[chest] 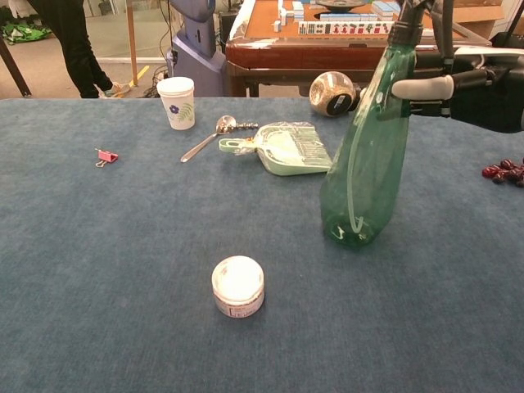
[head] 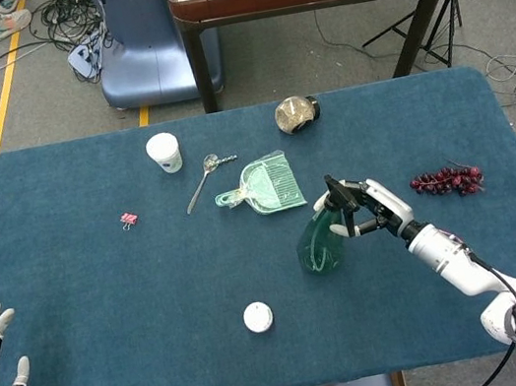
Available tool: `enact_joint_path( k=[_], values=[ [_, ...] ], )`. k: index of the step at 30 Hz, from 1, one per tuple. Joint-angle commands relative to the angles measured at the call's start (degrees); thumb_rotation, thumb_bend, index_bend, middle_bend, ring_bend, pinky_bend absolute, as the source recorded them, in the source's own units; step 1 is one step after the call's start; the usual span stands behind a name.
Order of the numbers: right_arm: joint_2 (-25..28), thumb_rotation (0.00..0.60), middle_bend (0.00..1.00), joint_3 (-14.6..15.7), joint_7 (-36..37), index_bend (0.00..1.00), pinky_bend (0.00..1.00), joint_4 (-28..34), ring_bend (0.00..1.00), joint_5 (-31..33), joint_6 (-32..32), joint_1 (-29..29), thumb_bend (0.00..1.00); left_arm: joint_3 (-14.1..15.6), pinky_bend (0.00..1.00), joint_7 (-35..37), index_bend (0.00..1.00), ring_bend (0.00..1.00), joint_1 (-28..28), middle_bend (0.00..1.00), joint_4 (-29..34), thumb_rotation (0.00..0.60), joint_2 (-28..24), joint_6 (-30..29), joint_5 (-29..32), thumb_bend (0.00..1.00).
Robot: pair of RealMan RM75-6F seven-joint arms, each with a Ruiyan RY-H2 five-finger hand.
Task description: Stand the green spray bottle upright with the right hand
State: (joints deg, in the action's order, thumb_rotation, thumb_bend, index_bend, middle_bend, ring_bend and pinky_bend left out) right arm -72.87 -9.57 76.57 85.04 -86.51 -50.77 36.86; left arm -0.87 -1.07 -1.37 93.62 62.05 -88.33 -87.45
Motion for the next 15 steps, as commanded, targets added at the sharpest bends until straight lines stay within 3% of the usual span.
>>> enact_joint_path(
  k=[1,9,12,15],
  values=[
    [-0.51,0.6,0.51,1.27,1.24,0.66,0.24,-1.51,0.34,-2.29,-1.46,0.26,0.2,-0.03,0.02,0.08,0.11,0.06,0.05,0.04,-0.05,0.6,0.01,-0.09,0.01,0.45],
    [0.5,0.6,0.49,3.46,0.87,0.66,0.25,-1.57,0.34,-5.94,-2.93,1.57,0.17,-0.04,0.02,0.12,0.11,0.06,0.02,0.04,-0.15,0.6,0.14,0.03,0.01,0.45],
    [1.04,0.6,0.45,4.46,1.27,0.65,0.25,-1.6,0.32,-7.3,-3.73,1.86,0.1,-0.05,0.02,0.1,0.11,0.06,-0.04,0.04,-0.18,0.6,0.14,0.07,-0.06,0.45],
    [1.42,0.6,0.39,5.11,1.79,0.58,0.24,-1.79,0.27,-8.08,-4.52,2.09,0.01,-0.1,0.02,0.01,0.11,0.06,-0.09,0.04,-0.15,0.6,0.06,0.11,-0.04,0.45]
  ],
)
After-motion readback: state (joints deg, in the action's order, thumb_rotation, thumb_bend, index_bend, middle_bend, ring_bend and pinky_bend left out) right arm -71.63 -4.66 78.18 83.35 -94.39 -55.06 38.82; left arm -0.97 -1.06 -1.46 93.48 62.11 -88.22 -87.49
